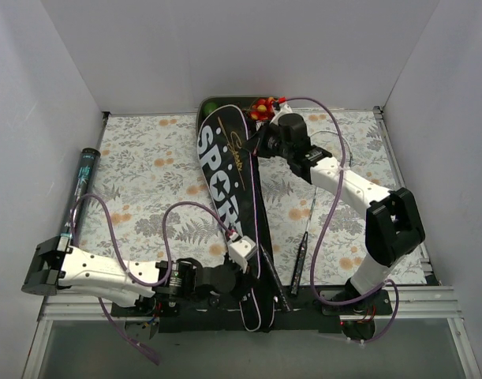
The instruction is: Pack up the badminton gear
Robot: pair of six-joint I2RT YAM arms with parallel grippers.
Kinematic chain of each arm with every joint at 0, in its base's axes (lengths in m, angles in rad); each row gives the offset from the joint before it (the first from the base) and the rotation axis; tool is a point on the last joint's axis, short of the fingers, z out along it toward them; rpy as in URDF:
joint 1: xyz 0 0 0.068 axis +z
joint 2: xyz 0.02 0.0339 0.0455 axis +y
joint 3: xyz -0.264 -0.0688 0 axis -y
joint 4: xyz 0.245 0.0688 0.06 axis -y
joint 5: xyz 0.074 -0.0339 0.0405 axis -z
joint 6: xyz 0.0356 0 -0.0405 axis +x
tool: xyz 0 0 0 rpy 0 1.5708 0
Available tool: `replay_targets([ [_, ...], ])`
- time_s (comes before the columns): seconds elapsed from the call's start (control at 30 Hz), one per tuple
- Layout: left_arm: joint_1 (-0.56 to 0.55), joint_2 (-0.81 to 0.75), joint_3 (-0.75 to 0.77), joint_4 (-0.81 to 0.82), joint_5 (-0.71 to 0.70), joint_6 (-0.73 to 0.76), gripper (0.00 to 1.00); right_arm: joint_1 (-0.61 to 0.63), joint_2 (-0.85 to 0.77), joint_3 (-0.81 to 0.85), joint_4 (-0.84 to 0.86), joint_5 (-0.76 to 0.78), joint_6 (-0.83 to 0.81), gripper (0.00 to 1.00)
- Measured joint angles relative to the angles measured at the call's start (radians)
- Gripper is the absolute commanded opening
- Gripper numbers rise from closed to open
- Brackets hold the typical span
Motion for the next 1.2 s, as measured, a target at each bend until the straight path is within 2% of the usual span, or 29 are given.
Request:
replay_targets([
  [0.23,0.207,-0.010,0.129,-0.175,0.028,0.104,0.00,-0.098,0.056,0.151,0.004,-0.007,0.010,0.01],
  [0.6,0.544,0.221,0.370,-0.304,0.114,0.346,0.00,-0.249,0.220,0.357,0.154,-0.094,0.150,0.01],
  [0.77,0.676,0.332,0.433,-0.332,0.164,0.427,0.00,-0.312,0.277,0.365,0.183,-0.090,0.206,0.01],
  [0.9,0.785,0.360,0.440,-0.332,0.191,0.462,0.00,-0.355,0.278,0.331,0.190,-0.075,0.221,0.01],
  [0.93,0.810,0.360,0.440,-0.332,0.195,0.466,0.00,-0.361,0.278,0.323,0.189,-0.073,0.222,0.04],
  [1.03,0.865,0.360,0.440,-0.333,0.210,0.474,0.00,-0.375,0.282,0.293,0.194,-0.076,0.223,0.27],
  [1.17,0.898,0.358,0.437,-0.328,0.235,0.476,0.00,-0.386,0.332,0.288,0.195,-0.128,0.224,0.45],
  [1.2,0.902,0.356,0.435,-0.327,0.241,0.476,0.00,-0.387,0.343,0.282,0.193,-0.138,0.217,0.54],
])
